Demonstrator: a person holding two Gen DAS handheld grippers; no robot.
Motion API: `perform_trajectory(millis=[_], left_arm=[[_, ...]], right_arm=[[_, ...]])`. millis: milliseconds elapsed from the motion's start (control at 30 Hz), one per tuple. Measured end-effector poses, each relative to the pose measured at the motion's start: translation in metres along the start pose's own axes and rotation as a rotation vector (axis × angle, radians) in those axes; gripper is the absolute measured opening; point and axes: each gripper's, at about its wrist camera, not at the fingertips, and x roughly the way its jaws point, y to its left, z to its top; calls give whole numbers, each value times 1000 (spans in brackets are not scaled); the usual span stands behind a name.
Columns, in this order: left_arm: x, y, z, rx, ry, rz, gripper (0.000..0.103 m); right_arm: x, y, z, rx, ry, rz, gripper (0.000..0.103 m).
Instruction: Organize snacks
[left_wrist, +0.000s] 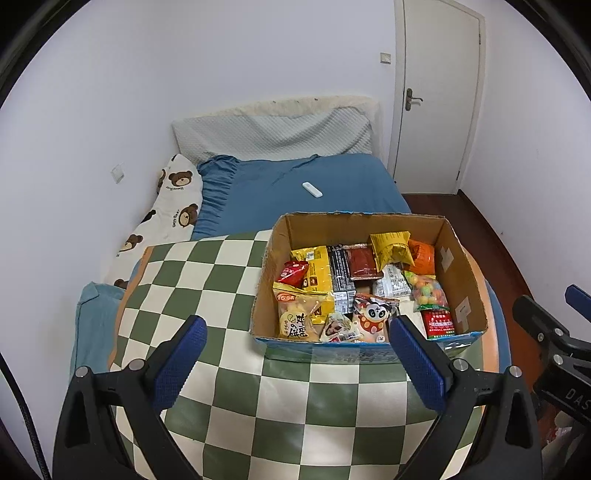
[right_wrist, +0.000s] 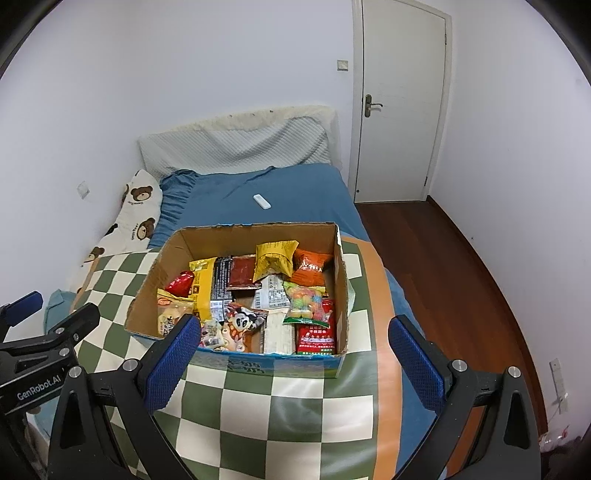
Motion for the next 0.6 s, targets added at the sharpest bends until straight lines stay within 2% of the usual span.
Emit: perform_trajectory(millis=[600], left_arm=[[6, -1, 2, -3, 11, -18, 101]], right_arm=[[9, 3, -1, -3, 13, -3, 103]])
